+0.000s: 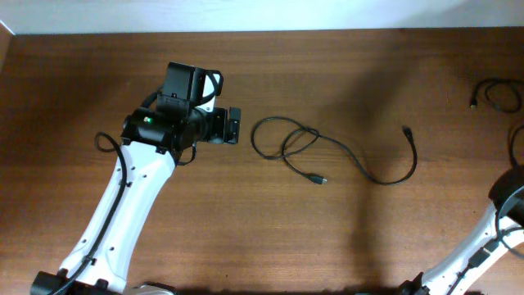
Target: Untangle cables
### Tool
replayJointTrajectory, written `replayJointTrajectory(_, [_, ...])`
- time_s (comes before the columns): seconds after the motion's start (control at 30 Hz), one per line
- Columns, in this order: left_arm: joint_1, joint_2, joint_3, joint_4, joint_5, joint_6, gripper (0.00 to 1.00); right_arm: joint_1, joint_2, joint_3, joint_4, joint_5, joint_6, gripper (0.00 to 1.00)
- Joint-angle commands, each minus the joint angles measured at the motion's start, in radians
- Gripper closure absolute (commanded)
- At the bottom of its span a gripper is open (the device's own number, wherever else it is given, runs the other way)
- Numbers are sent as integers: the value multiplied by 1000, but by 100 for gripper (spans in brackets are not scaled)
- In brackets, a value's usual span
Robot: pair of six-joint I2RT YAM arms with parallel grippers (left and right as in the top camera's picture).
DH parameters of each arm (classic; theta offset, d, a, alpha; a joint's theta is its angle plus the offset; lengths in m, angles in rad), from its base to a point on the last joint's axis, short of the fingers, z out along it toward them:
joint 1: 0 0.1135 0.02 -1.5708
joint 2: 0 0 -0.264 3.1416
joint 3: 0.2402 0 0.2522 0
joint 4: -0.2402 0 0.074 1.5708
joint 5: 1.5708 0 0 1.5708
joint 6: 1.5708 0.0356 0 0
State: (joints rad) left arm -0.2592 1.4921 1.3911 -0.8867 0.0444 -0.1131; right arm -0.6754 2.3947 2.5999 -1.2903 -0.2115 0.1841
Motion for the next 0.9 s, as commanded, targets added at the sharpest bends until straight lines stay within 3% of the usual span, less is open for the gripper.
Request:
replayJointTrajectory(0.0, [7,-19,4,2,-7,-5,1,2,-167,19,-74,-180,8,1])
replayJointTrajectory(0.07, [7,-19,4,2,-7,-5,1,2,-182,19,-228,-263,-43,1])
replayJointTrajectory(0.17, [7,-19,4,2,-7,-5,2,77,-183,6,-409,-275,-270,1])
replayJointTrajectory(0.27, [7,-19,4,2,-7,-5,1,230,-183,1,-409,-270,-285,1])
replayJointTrajectory(0.43, [6,-19,4,2,-7,-5,1,596,-183,-166,-408,22,-281,1])
replayJointTrajectory(0.53, [7,-19,4,2,-7,-5,1,661,-182,-375,-361,10,-293,1])
replayJointTrajectory(0.63, [6,-19,4,2,-7,-5,1,710,-182,-575,-272,-156,-441,1])
replayJointTrajectory(0.77, [6,-19,4,2,-7,-5,1,808,-182,-669,-152,-201,-437,25])
replayJointTrajectory(0.87, [6,-19,4,2,-7,-5,1,870,-181,-730,6,-197,-319,24])
